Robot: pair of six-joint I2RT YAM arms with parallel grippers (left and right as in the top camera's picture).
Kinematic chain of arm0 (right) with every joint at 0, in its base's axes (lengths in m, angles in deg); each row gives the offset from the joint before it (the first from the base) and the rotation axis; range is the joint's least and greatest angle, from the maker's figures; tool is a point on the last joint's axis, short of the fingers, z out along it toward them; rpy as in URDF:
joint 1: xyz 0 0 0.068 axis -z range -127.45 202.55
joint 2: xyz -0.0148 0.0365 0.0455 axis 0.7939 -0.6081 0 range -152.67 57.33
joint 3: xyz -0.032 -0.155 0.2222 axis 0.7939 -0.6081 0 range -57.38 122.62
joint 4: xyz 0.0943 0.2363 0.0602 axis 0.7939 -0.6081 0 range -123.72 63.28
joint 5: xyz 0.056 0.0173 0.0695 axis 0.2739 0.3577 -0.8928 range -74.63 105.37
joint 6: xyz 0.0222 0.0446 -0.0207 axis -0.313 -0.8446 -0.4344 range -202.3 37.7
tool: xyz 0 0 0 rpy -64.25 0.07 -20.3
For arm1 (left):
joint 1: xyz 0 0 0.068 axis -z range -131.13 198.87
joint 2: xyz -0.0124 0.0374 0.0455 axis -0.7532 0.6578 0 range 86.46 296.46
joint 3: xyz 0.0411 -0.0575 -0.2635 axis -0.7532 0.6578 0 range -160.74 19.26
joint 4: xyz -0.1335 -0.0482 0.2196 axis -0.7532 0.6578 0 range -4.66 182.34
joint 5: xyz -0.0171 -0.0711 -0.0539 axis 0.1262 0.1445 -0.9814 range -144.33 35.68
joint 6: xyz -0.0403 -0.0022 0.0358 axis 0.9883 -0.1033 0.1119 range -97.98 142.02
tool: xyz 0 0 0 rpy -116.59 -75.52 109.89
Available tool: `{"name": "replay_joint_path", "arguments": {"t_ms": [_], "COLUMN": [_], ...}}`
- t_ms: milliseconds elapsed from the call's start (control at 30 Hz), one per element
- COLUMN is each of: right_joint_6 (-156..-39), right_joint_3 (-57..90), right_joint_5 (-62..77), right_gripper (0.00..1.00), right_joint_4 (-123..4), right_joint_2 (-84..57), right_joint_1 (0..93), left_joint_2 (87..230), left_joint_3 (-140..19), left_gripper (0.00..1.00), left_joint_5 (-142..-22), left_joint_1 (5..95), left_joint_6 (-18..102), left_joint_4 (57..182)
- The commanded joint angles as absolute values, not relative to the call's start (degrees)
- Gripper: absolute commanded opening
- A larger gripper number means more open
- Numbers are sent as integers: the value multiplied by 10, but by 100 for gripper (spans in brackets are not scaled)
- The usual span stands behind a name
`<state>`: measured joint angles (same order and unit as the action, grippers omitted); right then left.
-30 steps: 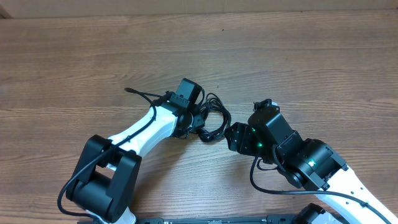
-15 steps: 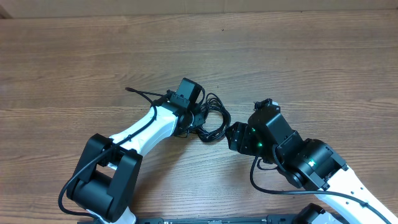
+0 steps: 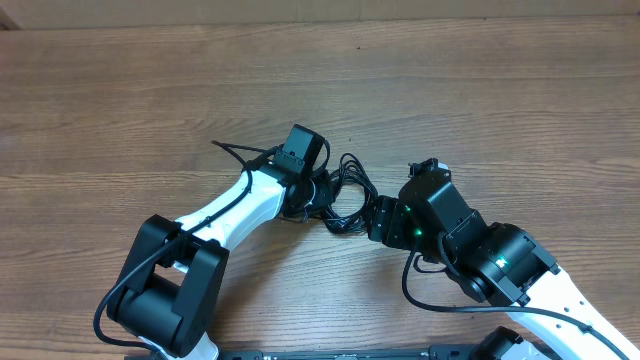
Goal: Untangle cables
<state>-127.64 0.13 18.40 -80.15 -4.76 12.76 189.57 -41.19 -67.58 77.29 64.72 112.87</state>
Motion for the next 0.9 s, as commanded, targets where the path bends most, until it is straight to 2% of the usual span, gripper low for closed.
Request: {"name": "replay_joint_path", "arguments": {"t_ms": [0, 133, 200, 300, 567, 733, 867], "right_joint_6": [-1273, -1273, -1273, -1304, -1406, -1408, -1404], "right_joint_3": [19, 18, 18, 18, 18, 18, 18], "right_joint_5": [195, 218, 222, 248, 264, 212, 179], "right_gripper": [78, 78, 78, 77, 76, 69, 67], "right_joint_4": [-800, -793, -780, -779, -800, -778, -765], "right_joint_2": [-47, -69, -100, -130, -154, -163, -194], "right_joint_1": [129, 129, 129, 130, 194, 236, 238], "left_joint_2": [1899, 1899, 1899, 1899, 1899, 1899, 1899], "left_joint_3": [-409, -409, -409, -409, -409, -409, -409], "left_gripper": [4, 4, 4, 4, 4, 4, 4], "left_joint_5": [-723, -801, -875, -914, -914, -922, -949], "left_joint_1": [774, 774, 774, 774, 774, 774, 774], "left_joint_6": [544, 442, 351, 289, 237, 214, 175], "left_joint_4": [1127, 1116, 1107, 1113, 1133, 1133, 1134]}}
